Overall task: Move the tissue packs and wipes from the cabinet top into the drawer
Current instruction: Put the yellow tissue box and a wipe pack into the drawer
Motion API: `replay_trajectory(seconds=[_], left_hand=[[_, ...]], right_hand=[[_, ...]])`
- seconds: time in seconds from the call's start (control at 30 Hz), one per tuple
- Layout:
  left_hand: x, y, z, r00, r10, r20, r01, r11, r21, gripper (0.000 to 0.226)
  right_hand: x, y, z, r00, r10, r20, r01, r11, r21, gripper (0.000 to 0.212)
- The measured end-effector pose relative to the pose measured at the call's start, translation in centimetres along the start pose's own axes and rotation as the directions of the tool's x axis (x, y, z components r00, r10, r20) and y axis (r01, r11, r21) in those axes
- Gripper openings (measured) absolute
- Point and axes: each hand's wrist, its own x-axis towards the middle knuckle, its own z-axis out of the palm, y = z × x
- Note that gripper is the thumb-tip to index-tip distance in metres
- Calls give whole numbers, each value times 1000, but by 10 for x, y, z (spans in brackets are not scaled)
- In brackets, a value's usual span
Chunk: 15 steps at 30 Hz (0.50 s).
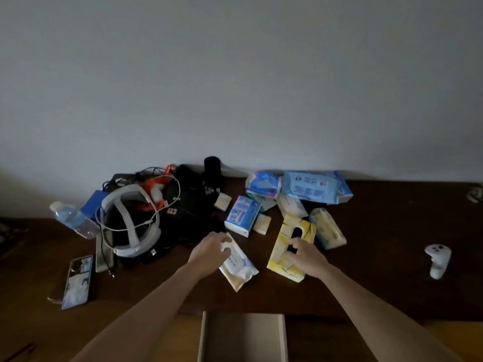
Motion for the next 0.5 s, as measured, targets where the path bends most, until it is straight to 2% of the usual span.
replay_trajectory(seconds=[0.07, 0.13, 0.2, 0.27, 0.33, 0.4, 0.5], left_hand=[[24, 0, 24, 997, 31, 67, -37, 995, 97, 37], [41, -7, 48, 985, -8, 171, -32, 973, 229, 47], [50, -25, 76, 940, -77, 332, -70, 911, 407, 74], [57, -47, 102, 890, -138, 434, -160, 797, 582, 105], [63, -62, 122, 910, -108, 399, -223, 685, 694, 116], [68, -68, 134, 945, -18, 327, -262, 556, 789, 114], [80, -80, 144, 952, 119, 282, -305, 459, 834, 111]], right_hand=[[27, 3, 17, 998, 56, -12, -57, 995, -83, 71], [47, 7, 39, 990, 140, -12, -140, 982, -129, 101], [59, 14, 70, 987, 157, -41, -162, 966, -203, 126], [65, 25, 95, 985, 100, -141, -136, 953, -272, 135], [70, 32, 109, 970, 7, -243, -92, 936, -339, 133], [72, 39, 115, 961, -65, -269, -38, 931, -363, 129], [75, 47, 119, 928, -138, -346, -11, 919, -395, 128]])
